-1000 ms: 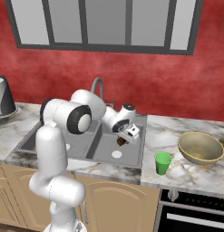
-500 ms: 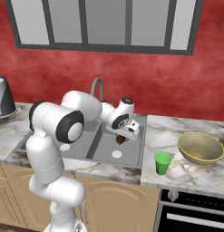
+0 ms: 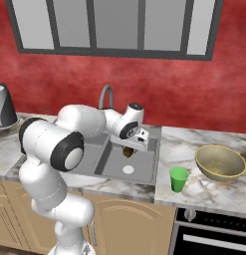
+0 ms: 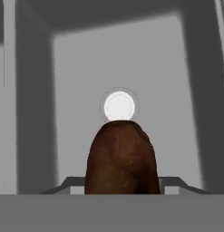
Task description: Remove the sweet potato and carrot from the sink. Then move the bowl and cup from the counter to the sink for washing.
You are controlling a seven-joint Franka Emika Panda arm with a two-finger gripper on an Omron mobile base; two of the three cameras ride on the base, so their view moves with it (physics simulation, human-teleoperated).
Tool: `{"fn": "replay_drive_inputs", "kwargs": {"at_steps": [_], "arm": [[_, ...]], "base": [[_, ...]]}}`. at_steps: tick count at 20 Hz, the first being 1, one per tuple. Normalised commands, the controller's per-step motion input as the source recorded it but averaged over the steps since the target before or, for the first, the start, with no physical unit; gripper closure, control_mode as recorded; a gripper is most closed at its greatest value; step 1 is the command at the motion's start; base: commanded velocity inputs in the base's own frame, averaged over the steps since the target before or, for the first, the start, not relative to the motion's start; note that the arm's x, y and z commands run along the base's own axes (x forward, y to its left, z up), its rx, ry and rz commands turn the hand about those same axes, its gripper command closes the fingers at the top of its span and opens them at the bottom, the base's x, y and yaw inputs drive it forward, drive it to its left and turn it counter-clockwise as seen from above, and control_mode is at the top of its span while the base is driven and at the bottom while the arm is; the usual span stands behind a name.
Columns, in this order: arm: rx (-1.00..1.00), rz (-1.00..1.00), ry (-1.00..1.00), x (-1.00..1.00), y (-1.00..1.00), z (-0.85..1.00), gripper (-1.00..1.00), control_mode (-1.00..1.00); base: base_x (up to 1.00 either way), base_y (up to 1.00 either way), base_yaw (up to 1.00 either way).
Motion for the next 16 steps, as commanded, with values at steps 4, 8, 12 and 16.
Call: {"fn": "replay_drive_inputs", "kwargs": {"at_steps": [4,8,12,16], "arm": [[0.00,0.09,-0.02,-0.30,0.34,0.13,1.00,-1.00],[0.00,0.06,-0.06,-0.31,0.32,0.10,1.00,-1.00],[-0.03,0.00,-0.06,-0.33,0.34,0.05,1.00,-1.00],[-0.05,0.00,-0.02,-0.33,0.35,0.06,1.00,-1.00]], "base": [[0.00,0.00,0.00],[0.00,0.00,0.00],[0.00,0.00,0.00],[0.00,0.00,0.00]]}}
